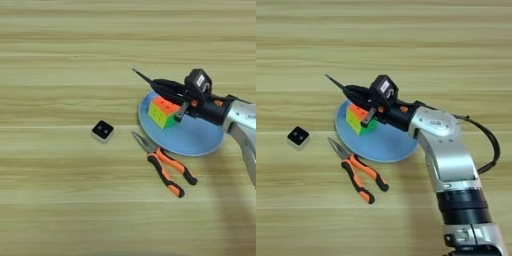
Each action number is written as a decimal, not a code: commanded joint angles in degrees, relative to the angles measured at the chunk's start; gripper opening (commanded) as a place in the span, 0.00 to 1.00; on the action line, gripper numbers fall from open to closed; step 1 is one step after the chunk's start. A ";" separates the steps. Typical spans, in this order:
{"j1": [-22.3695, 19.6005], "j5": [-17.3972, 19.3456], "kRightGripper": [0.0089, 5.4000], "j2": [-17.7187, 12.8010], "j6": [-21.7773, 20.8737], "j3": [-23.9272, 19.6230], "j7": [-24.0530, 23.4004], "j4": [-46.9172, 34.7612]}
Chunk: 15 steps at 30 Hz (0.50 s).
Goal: Move the objects on the table
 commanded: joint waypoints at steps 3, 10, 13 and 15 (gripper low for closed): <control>-4.86 0.23 0.05 -3.06 -2.84 -3.61 -2.63 1.49; -4.44 -0.33 0.05 -3.55 -3.63 -3.37 -2.68 4.14; -5.07 -0.78 0.05 -3.68 -3.88 -3.60 -3.47 6.43; -5.84 -1.32 0.05 -3.95 -4.09 -4.01 -4.35 8.37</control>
